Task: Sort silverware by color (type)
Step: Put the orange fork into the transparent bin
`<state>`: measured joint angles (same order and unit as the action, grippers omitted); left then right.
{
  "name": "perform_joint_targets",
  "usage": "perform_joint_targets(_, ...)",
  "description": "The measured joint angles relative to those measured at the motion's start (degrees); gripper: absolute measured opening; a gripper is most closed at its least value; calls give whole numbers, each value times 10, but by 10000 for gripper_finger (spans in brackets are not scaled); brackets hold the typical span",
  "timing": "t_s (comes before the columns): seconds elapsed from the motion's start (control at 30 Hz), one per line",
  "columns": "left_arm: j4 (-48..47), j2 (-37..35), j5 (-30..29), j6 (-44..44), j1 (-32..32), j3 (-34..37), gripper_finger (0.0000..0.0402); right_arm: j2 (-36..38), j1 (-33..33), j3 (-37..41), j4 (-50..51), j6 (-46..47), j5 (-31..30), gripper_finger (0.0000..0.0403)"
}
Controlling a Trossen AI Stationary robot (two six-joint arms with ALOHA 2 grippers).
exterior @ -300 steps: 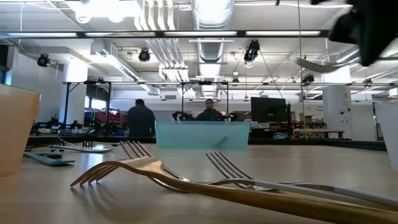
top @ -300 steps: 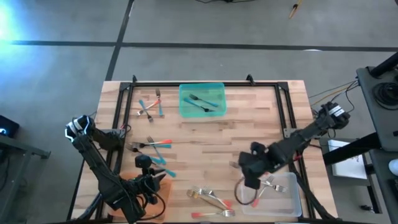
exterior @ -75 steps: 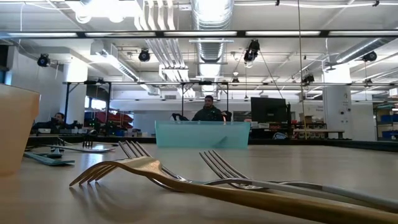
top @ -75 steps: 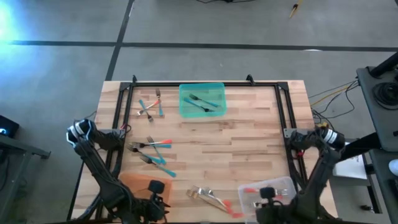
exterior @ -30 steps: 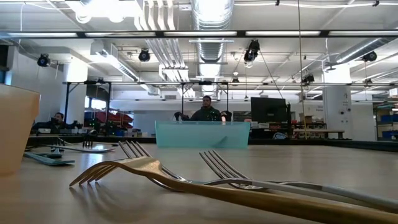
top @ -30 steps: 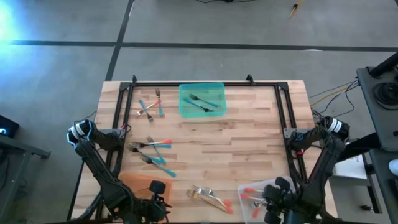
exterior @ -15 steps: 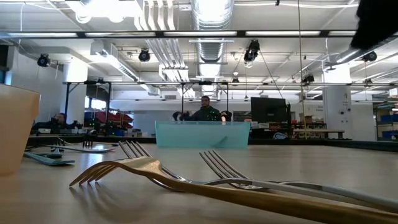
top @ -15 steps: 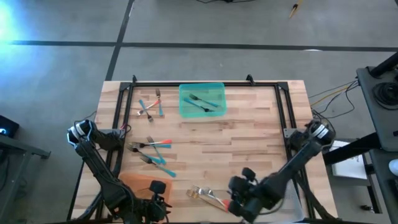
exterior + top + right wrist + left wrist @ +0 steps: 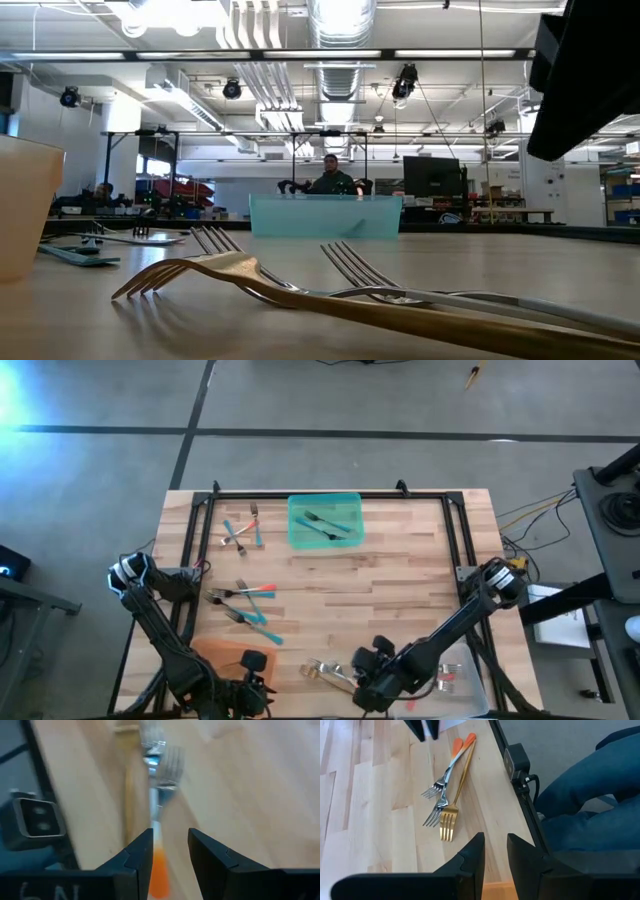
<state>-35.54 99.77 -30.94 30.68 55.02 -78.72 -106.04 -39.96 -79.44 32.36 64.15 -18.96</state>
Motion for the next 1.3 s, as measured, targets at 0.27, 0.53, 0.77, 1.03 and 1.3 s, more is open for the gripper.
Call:
perform_joint_targets(0.27,0,0,0,0,0,0,65,-25,0,0,-58,-35,15,114)
perform_joint_targets(0.53,1,1,0,0,0,0,65,-52,3,0,-58,-34,16,113)
perform_joint_targets(0.77,1,1,0,0,0,0,65,-64,6,0,-65,-33,28,112)
perform_joint_targets(1.03,1,1,0,0,0,1,65,-64,6,0,-79,-33,30,112)
perform_joint_targets(1.3,0,1,0,0,0,1,65,-86,8,0,-99,-33,45,112)
